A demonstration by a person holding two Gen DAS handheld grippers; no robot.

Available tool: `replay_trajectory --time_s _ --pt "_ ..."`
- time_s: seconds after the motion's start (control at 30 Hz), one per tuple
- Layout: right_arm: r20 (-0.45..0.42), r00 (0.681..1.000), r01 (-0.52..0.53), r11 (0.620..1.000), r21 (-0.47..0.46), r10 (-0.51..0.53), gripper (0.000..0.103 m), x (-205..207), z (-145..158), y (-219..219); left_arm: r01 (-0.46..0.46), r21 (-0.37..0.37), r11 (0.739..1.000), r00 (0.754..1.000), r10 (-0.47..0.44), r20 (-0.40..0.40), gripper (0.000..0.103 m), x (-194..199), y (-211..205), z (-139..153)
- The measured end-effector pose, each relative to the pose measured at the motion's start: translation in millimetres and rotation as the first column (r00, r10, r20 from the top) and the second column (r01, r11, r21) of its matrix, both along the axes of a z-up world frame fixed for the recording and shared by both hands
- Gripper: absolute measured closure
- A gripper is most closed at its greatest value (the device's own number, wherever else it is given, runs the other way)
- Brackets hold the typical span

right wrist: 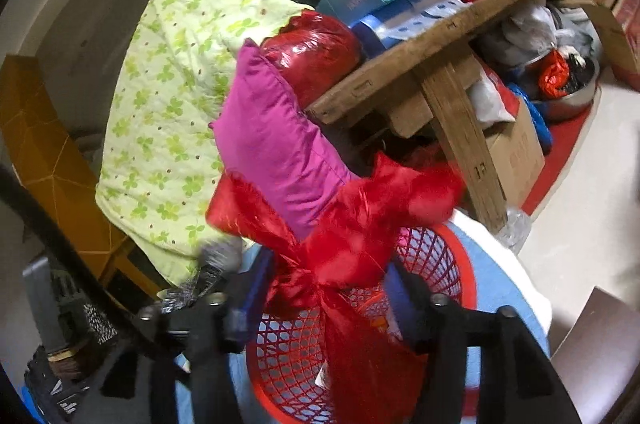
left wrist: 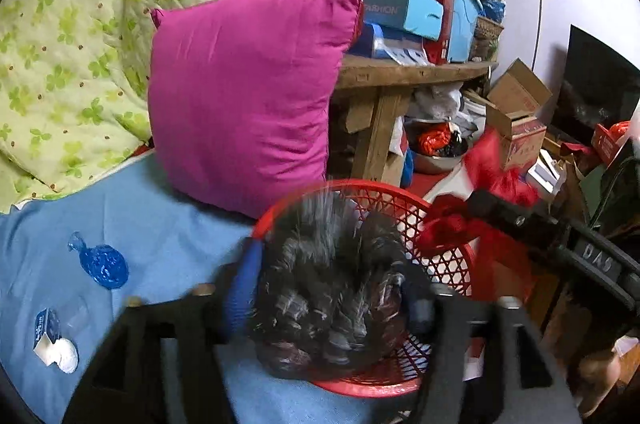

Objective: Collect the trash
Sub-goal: 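Carry the black bag and red ribbon toward the red wastebasket with both tools, then open both tools over the wastebasket to drop the bag and ribbon, then grasp the toothpaste carton with the left tool while the right tool grasps the blue wrapper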

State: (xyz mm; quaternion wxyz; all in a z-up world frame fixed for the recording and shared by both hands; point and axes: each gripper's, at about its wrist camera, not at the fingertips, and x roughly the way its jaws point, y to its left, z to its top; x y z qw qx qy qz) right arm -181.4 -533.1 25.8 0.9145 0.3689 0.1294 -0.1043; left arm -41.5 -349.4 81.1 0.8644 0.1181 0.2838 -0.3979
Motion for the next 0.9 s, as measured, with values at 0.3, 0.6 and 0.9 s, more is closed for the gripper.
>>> replay_trajectory --time_s 0.3,0.6,0.9 --pt "0.082 0.996 0.033 0.994 -0.103 -0.024 0.035 -1 -3 28 -0.067 0.015 0.998 0.995 0.066 0.073 0.031 -2 52 1" --pt "0.109 0.985 -0.111 0.973 -0.201 0.135 0.035 23 29 87 -0.365 0.060 0.929 0.930 0.361 0.075 0.029 18 220 -35" --pt "-0.018 0.902 -0.423 0.877 -0.229 0.430 0.035 100 33 186 -0.639 0.067 0.766 0.769 0.635 0.068 0.029 48 365 -59"
